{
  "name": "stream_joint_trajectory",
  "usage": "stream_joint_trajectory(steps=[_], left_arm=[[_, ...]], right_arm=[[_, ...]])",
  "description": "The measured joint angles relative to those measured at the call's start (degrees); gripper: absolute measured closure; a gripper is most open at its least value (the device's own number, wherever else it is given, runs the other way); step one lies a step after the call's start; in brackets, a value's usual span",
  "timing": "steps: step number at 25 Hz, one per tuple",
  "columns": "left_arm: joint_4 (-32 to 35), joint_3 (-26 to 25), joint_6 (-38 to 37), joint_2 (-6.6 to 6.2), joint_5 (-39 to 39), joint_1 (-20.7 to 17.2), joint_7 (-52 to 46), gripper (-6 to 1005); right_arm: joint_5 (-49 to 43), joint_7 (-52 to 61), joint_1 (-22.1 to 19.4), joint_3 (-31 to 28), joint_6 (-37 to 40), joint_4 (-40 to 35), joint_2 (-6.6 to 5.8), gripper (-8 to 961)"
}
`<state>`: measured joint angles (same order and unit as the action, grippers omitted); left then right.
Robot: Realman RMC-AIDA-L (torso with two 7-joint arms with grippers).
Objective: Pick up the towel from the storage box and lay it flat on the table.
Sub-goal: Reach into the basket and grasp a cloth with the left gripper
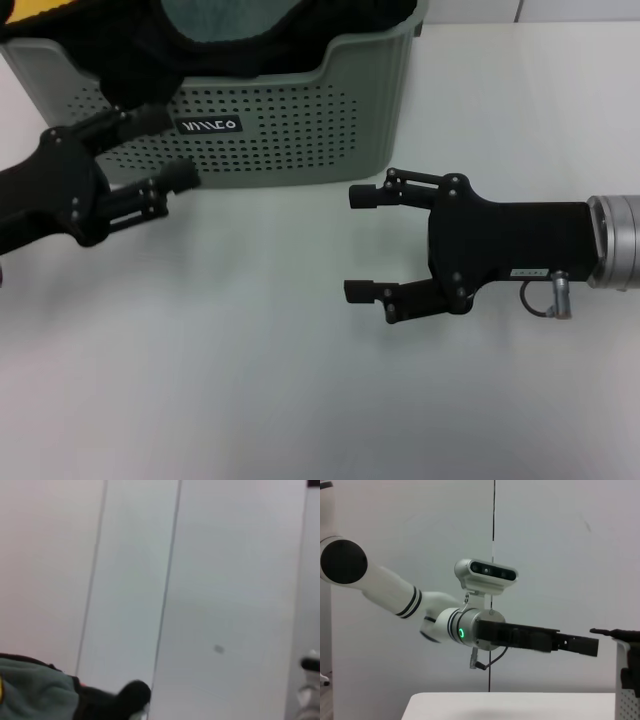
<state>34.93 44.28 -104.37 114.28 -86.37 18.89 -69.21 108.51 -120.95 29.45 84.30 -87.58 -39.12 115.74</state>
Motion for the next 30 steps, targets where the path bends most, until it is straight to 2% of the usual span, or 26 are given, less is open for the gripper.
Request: stream_joint_trajectory(steps=[8,12,18,19,30], left_arm=[[-2.1,-1.9,0.1,2.12,2.4,1.4,-5.1,295],[-1.9,-1.5,0.5,2.34,1.1,3.3,-5.1,297],[-2.3,-1.8,5.0,2.53,1.5,5.4,-5.2,300],[-2.3,-1.9,7.3,3.02,1.7,6.0,-5.2,300],[-2.3,-2.0,11.1,3.72,4.3,6.8,-5.3,306]], right_arm=[[-0.1,-0.2,0.0,-0.1,0.3,0.0,0.12,78],[-0.2,-0.3,0.2,0.1,0.4,0.0,0.11,79],[-0.2,-0.3,0.3,0.5,0.4,-0.1,0.32,79],[-0.2,-0.3,0.3,0.5,0.4,-0.1,0.35,79],[0.0,-0.4,0.3,1.1,0.4,0.1,0.45,79]])
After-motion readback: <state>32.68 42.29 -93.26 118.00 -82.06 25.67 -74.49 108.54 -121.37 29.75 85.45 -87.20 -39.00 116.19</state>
